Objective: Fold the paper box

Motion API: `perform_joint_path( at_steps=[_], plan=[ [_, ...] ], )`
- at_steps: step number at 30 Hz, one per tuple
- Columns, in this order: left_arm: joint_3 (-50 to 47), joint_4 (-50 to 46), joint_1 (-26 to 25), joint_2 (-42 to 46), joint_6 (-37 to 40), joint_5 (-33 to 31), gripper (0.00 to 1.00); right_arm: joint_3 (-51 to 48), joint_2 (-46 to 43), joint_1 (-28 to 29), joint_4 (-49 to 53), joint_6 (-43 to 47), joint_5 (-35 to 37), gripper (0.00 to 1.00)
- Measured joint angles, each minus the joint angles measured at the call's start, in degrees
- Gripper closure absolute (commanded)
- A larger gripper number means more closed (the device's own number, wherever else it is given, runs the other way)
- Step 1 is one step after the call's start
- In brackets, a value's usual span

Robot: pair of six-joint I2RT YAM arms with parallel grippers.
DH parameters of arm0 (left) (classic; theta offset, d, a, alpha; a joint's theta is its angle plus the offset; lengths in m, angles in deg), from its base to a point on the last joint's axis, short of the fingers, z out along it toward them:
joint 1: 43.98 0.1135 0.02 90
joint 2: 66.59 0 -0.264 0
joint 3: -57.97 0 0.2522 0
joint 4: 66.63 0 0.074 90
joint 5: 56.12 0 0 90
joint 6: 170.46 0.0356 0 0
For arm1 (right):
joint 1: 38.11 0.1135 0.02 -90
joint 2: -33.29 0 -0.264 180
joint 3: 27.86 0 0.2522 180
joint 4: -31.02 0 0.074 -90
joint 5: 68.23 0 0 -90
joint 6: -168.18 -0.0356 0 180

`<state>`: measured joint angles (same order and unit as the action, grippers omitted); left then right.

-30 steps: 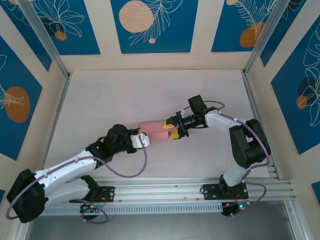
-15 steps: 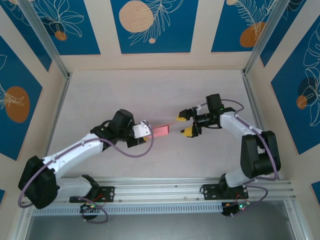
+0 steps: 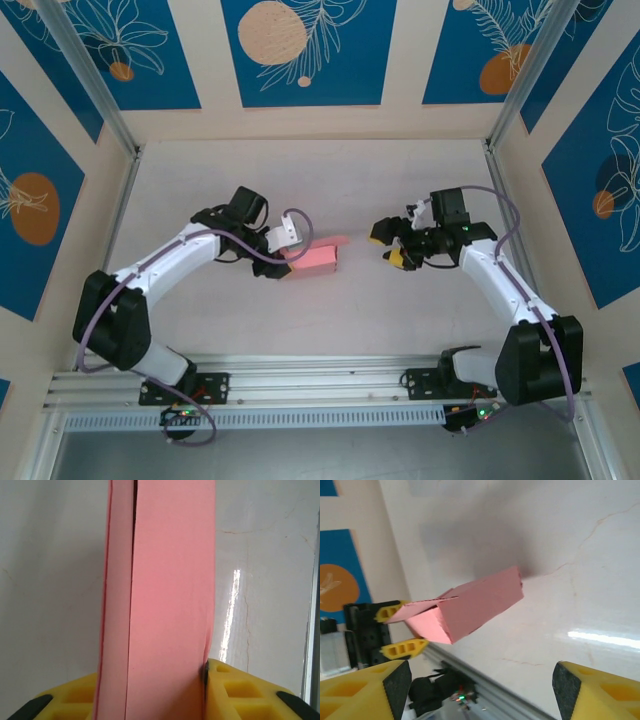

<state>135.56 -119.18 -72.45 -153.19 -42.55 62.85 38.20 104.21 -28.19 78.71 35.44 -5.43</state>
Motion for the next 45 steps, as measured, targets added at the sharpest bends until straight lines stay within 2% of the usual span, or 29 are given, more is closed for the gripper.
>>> perform_joint_path(
  at_steps=[6, 8, 14, 17, 25, 31, 35, 45],
  plan=[
    [0.4, 0.1, 0.3, -5.2, 0.7, 2.3, 0.58, 3.1, 0.2, 7.6, 1.4, 4.2, 10.9, 0.24],
    [1.2, 0.2, 0.3, -7.2, 1.2, 2.9, 0.50, 4.7, 1.2, 9.7, 0.9, 5.8, 13.6, 0.24],
    [2.9, 0.4, 0.3, -9.9, 1.6, 2.5, 0.31, 9.1, 8.2, 11.5, -3.3, 12.5, 17.0, 0.24],
    [2.9, 0.6, 0.3, -10.3, 1.5, 1.8, 0.27, 12.1, 12.6, 11.5, -4.6, 16.2, 16.9, 0.26],
    [3.6, 1.4, 0.4, -10.6, 1.2, 0.8, 0.29, 13.3, 14.6, 13.8, -6.3, 23.5, 16.0, 0.26],
    [8.1, -1.3, 1.3, -13.3, 1.6, 1.1, 0.39, 12.8, 11.9, 14.3, -6.5, 26.7, 15.4, 0.26],
    [9.8, -2.9, 2.2, -14.5, 1.7, 1.6, 0.41, 12.8, 12.2, 14.3, -6.8, 28.3, 15.4, 0.27],
    [14.8, -7.2, 3.1, -18.4, 2.6, 3.5, 0.44, 15.9, 19.6, 14.3, -5.9, 33.5, 15.5, 0.31]
  ],
)
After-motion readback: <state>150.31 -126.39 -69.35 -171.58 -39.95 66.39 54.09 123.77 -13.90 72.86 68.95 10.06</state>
